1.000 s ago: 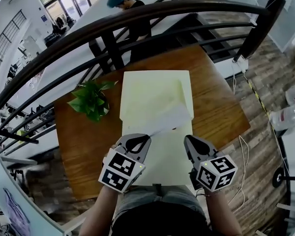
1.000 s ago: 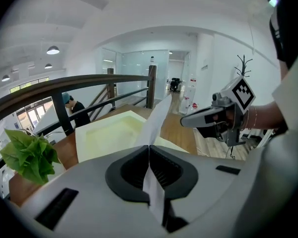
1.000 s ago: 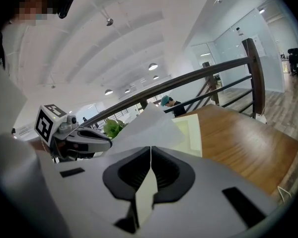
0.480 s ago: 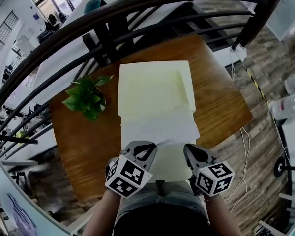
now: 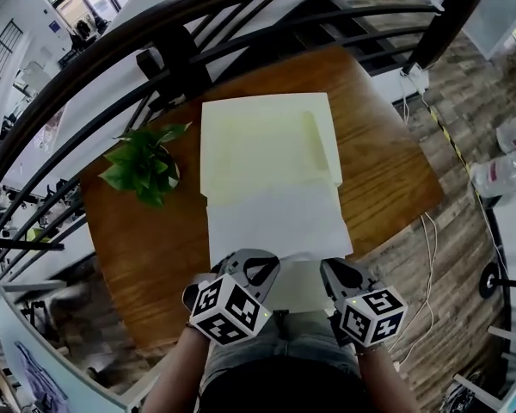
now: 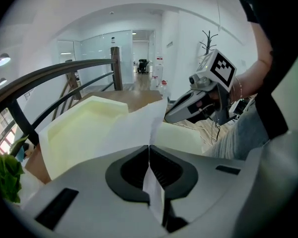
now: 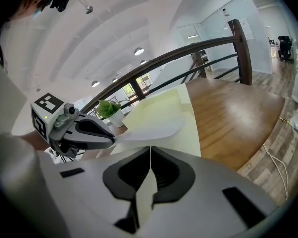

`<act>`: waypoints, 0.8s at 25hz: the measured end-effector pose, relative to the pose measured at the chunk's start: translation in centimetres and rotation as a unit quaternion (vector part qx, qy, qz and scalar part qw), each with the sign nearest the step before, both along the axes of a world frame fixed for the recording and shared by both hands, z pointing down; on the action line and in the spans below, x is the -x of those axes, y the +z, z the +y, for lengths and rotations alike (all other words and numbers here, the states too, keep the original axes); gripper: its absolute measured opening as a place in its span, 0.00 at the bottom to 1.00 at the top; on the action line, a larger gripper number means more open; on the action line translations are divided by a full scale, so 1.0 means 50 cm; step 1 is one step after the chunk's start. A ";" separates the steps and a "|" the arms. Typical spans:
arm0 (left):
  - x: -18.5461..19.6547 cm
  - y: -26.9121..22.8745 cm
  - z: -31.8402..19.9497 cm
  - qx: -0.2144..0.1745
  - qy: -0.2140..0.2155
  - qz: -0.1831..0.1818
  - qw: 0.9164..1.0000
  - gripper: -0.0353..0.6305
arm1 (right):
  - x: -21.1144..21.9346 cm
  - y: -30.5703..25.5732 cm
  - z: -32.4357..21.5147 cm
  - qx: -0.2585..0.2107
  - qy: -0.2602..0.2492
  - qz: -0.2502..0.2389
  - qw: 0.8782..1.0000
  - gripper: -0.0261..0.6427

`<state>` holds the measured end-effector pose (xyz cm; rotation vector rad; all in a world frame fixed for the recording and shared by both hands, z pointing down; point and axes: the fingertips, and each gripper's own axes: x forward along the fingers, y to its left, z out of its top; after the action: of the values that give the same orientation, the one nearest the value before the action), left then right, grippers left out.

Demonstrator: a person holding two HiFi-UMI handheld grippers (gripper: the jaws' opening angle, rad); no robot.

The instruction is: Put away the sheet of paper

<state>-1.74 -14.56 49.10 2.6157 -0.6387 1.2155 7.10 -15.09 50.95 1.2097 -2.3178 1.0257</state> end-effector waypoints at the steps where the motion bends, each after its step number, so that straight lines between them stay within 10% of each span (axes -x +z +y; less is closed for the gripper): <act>1: -0.006 0.001 0.003 0.000 0.008 0.003 1.000 0.09 | -0.001 0.002 0.001 0.001 0.001 0.001 1.000 0.08; 20: 0.019 0.043 -0.050 -0.060 0.047 -0.064 0.995 0.09 | 0.028 0.013 -0.009 0.004 -0.015 0.000 1.000 0.08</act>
<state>-2.68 -17.05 51.26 2.7106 -0.6369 1.4229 5.72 -15.53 51.59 1.1678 -2.3226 1.0227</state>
